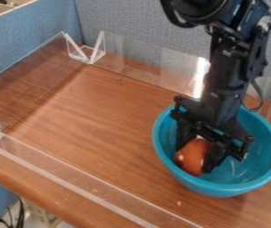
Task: Put the mushroom in the blue bowl
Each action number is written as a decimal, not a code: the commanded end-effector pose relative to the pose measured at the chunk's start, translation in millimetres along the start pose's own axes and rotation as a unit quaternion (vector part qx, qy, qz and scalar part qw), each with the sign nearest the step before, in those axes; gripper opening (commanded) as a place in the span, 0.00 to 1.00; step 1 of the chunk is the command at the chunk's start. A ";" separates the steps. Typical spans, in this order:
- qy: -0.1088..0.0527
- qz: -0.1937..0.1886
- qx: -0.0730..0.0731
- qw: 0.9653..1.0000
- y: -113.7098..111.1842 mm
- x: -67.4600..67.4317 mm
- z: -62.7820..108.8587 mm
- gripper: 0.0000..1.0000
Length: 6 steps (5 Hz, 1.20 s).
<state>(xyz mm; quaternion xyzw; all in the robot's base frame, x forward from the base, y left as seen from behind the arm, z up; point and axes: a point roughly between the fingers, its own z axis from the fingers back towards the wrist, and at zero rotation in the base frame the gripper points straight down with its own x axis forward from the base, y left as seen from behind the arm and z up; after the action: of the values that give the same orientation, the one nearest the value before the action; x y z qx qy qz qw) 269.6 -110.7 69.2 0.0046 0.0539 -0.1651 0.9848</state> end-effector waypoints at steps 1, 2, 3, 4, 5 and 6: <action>-0.050 -0.027 0.000 0.998 -0.2 6.4 39.4 0.00; -0.045 -0.026 -0.001 0.999 -5.1 10.2 38.4 0.00; -0.041 -0.026 -0.003 0.999 -10.2 14.7 35.1 0.00; -0.039 -0.048 -0.003 0.998 -8.1 14.0 42.3 0.00; -0.041 -0.032 -0.005 0.999 -3.5 11.6 42.0 1.00; -0.044 -0.017 -0.007 0.999 0.8 8.5 43.5 1.00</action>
<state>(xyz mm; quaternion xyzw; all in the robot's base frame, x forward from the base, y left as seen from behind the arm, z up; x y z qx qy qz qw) 279.0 -115.5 89.9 -0.0024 0.0481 -0.1852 0.9815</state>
